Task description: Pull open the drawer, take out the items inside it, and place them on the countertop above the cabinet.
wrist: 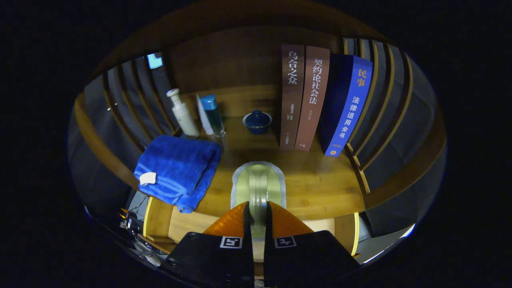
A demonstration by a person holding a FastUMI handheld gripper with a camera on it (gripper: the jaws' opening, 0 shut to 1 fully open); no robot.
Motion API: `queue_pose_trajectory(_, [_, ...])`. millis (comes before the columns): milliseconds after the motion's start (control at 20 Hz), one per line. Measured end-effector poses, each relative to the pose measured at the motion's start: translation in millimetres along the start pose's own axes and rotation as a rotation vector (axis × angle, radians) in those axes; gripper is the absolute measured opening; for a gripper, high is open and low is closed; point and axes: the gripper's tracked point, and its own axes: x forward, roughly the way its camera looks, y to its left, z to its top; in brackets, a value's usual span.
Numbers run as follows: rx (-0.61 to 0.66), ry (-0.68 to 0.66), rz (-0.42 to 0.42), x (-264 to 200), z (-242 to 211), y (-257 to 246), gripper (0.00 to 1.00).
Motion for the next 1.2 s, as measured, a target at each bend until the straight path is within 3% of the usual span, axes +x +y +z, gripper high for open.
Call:
queue_pose_trajectory(150, [-0.015, 0.02, -0.053, 28.2, 14.1, -11.7, 0.14])
queue_pose_trajectory(550, [-0.006, 0.125, -0.041, 71.1, 6.9, 9.6, 0.14])
queue_pose_trajectory(700, [0.053, 0.145, -0.041, 71.4, 8.6, 14.9, 0.14])
queue_pose_trajectory(800, [0.078, 0.153, -0.01, 66.0, 3.4, 23.7, 0.22])
queue_pose_trajectory(1150, [0.007, -0.005, -0.001, 33.6, 16.7, 39.5, 0.99])
queue_pose_trajectory(1200, [0.004, -0.027, 0.005, 25.5, 16.2, 41.9, 0.99])
